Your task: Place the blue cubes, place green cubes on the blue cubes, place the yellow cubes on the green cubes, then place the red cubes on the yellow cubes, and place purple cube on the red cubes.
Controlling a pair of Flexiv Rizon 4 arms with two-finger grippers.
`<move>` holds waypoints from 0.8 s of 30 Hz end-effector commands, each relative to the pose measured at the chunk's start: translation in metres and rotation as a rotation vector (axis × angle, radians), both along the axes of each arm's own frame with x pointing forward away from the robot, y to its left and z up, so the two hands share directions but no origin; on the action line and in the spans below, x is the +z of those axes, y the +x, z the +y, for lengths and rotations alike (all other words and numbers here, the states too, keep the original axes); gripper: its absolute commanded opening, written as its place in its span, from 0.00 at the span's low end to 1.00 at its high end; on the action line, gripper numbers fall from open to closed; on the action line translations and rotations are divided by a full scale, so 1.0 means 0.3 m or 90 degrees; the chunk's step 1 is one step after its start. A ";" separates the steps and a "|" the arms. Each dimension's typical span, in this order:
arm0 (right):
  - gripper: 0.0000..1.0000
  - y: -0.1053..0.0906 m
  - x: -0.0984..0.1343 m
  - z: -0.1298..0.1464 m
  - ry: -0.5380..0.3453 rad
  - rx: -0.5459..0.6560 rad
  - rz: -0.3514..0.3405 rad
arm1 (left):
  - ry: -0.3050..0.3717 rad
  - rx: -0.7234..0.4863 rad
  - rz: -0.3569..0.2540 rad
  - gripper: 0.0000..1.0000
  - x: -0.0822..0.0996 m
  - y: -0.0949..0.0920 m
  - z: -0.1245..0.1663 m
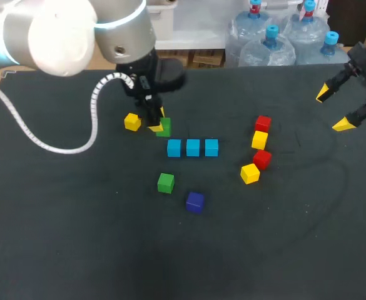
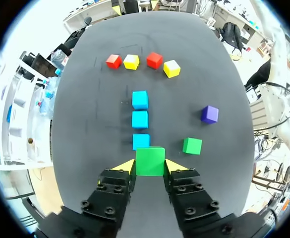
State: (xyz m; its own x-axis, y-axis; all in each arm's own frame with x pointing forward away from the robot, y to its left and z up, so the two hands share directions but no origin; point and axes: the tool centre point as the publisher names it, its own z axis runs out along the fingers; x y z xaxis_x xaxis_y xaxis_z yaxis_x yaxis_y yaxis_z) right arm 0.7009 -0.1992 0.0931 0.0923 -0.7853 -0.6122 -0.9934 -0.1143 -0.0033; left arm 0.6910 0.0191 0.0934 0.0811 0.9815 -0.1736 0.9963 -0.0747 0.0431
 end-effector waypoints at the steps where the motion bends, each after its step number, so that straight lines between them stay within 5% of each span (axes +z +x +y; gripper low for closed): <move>1: 1.00 0.001 -0.001 0.000 0.001 0.000 0.000 | 0.010 -0.004 0.009 0.00 -0.016 0.035 -0.047; 24: 1.00 0.001 -0.001 0.000 0.001 0.000 0.000 | 0.001 0.019 0.028 0.00 -0.108 0.071 -0.116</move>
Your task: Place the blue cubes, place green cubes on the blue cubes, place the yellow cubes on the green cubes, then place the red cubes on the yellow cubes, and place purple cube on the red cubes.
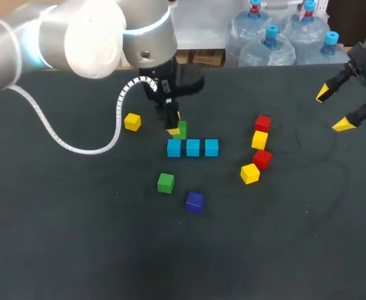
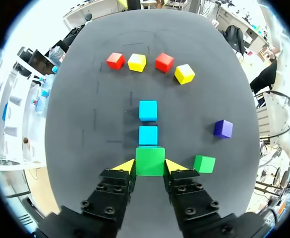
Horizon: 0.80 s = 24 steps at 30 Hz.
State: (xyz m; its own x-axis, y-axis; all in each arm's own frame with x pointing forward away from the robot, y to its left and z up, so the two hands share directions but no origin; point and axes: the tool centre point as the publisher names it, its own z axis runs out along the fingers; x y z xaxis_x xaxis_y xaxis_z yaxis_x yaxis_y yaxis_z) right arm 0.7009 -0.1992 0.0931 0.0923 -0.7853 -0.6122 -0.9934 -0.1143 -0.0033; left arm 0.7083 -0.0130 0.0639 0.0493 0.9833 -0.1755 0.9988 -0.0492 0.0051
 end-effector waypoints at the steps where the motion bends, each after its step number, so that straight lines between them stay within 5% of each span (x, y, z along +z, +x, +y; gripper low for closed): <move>1: 1.00 0.001 -0.001 0.000 0.001 0.000 0.000 | 0.000 0.005 0.004 0.00 -0.012 0.015 -0.010; 24: 1.00 0.001 -0.001 0.000 0.001 0.000 0.000 | -0.012 0.023 0.024 0.00 -0.063 0.018 -0.046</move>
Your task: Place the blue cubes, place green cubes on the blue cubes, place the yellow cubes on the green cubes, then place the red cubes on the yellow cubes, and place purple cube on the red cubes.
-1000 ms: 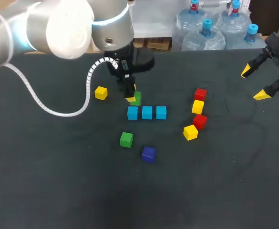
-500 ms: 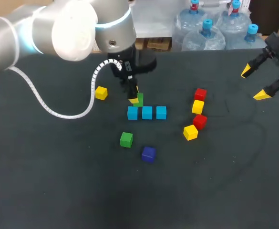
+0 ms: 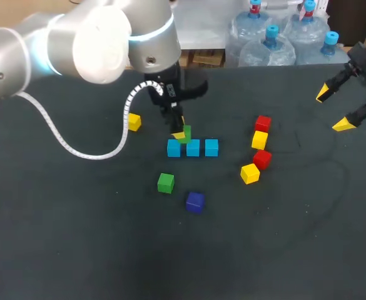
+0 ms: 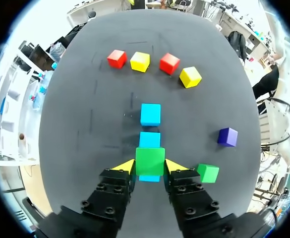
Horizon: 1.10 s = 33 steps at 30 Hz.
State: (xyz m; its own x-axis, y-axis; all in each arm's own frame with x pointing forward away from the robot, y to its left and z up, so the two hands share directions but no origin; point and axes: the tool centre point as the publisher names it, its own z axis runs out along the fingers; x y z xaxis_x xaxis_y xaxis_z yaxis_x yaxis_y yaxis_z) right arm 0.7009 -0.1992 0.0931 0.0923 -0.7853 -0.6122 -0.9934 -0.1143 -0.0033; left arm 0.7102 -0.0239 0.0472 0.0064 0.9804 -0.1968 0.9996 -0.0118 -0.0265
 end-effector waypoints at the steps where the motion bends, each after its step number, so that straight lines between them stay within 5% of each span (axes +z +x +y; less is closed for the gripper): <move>1: 1.00 0.001 -0.001 0.000 0.001 0.000 0.000 | 0.000 -0.001 0.004 0.00 -0.009 0.012 -0.011; 33: 1.00 0.001 -0.001 0.000 0.001 0.000 0.000 | 0.008 0.011 0.017 0.00 -0.033 0.012 0.016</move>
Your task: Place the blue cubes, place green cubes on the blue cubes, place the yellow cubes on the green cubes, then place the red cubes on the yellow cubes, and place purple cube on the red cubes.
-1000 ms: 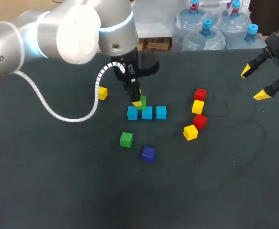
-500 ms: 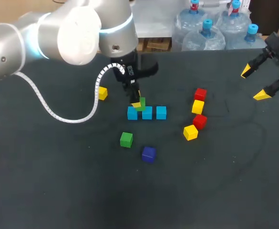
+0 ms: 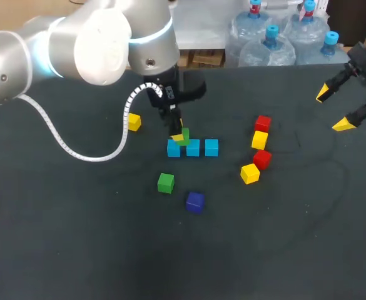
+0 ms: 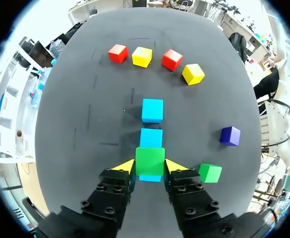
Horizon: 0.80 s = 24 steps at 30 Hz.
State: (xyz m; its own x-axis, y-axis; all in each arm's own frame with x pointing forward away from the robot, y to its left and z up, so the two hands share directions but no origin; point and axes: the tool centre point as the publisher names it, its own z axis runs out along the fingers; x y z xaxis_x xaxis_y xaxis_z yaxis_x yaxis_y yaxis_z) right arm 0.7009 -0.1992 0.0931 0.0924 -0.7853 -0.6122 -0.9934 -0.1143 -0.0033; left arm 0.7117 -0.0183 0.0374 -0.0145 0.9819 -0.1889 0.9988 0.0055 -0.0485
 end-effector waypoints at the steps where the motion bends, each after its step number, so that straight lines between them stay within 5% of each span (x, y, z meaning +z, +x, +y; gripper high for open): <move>1: 1.00 0.001 -0.001 0.000 0.001 0.000 0.000 | 0.004 -0.001 0.003 0.00 0.000 0.006 -0.002; 24: 1.00 0.001 -0.001 0.000 0.001 0.000 0.000 | 0.007 -0.004 0.006 0.00 -0.009 0.006 -0.005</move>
State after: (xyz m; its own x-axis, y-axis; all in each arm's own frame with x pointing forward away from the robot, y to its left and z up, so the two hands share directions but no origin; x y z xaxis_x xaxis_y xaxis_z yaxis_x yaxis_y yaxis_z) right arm 0.7009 -0.1992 0.0931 0.0923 -0.7852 -0.6123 -0.9934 -0.1143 -0.0033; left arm 0.7105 -0.0184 0.0347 -0.0116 0.9832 -0.1823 0.9986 0.0021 -0.0523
